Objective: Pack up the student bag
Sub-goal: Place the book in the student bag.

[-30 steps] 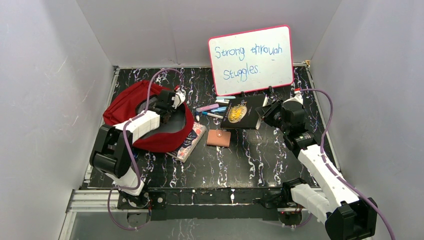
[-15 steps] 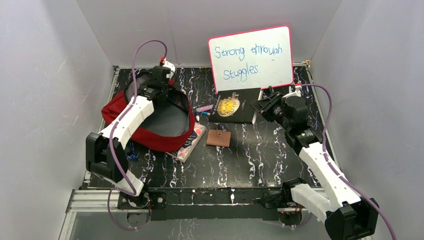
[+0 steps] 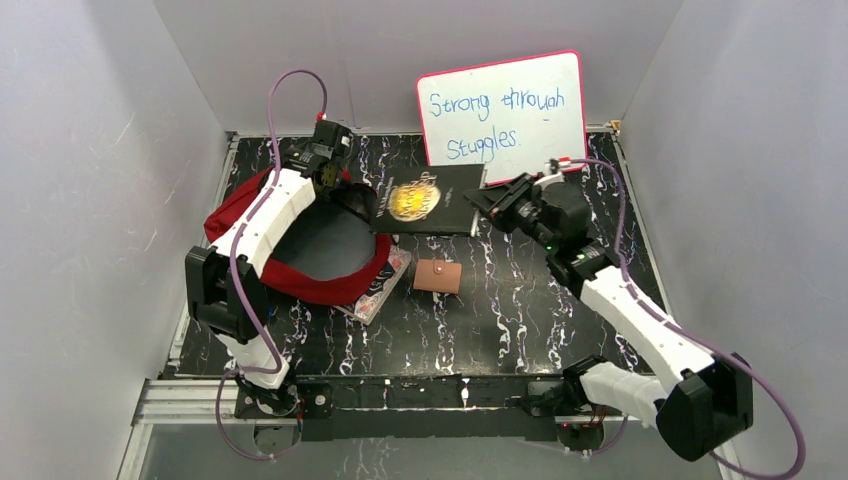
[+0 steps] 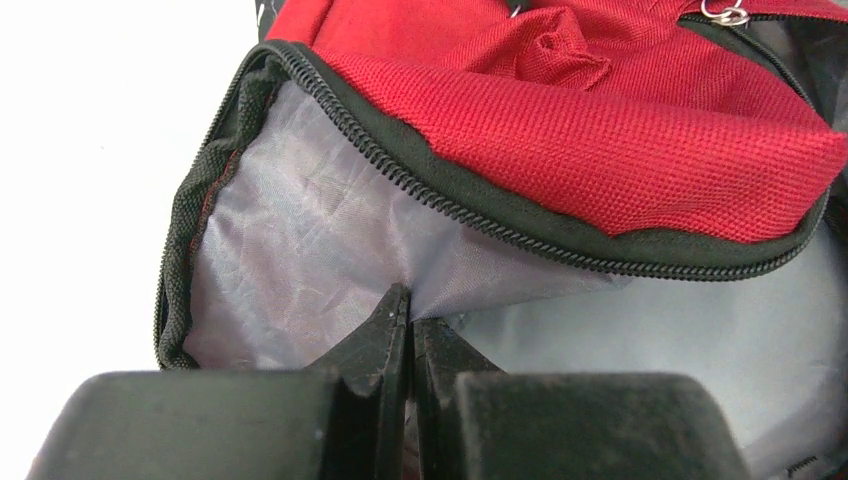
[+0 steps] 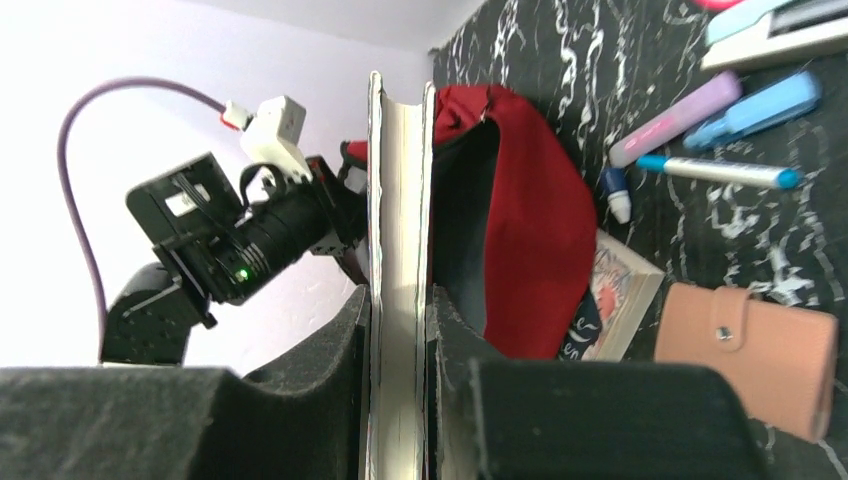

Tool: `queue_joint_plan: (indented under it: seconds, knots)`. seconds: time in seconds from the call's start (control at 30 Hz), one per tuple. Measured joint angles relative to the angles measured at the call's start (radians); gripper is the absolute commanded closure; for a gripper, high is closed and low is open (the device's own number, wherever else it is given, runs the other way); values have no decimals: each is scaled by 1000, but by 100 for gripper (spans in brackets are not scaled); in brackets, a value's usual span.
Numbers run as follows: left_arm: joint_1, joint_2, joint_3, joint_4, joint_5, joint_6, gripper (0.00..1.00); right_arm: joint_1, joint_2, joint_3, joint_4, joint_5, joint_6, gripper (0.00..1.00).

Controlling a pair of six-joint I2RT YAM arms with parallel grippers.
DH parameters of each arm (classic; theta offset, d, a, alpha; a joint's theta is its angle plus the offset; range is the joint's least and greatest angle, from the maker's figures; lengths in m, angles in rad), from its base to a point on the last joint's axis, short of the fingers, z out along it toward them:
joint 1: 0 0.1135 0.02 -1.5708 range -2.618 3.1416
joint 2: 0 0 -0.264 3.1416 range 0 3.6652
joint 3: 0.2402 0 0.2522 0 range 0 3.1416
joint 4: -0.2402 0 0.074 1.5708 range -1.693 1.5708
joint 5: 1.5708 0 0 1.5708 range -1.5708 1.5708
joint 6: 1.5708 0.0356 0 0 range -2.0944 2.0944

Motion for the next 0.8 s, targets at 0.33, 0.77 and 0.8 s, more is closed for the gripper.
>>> queue_joint_plan:
  seconds: [0.33, 0.77, 0.8]
  knots:
    - [0, 7, 32, -114, 24, -109, 100, 296, 204, 73, 51, 169, 30, 100]
    - [0, 7, 151, -246, 87, -216, 100, 409, 488, 196, 118, 406, 101, 100]
    - [0, 7, 168, -261, 93, -226, 100, 418, 509, 206, 131, 416, 103, 100]
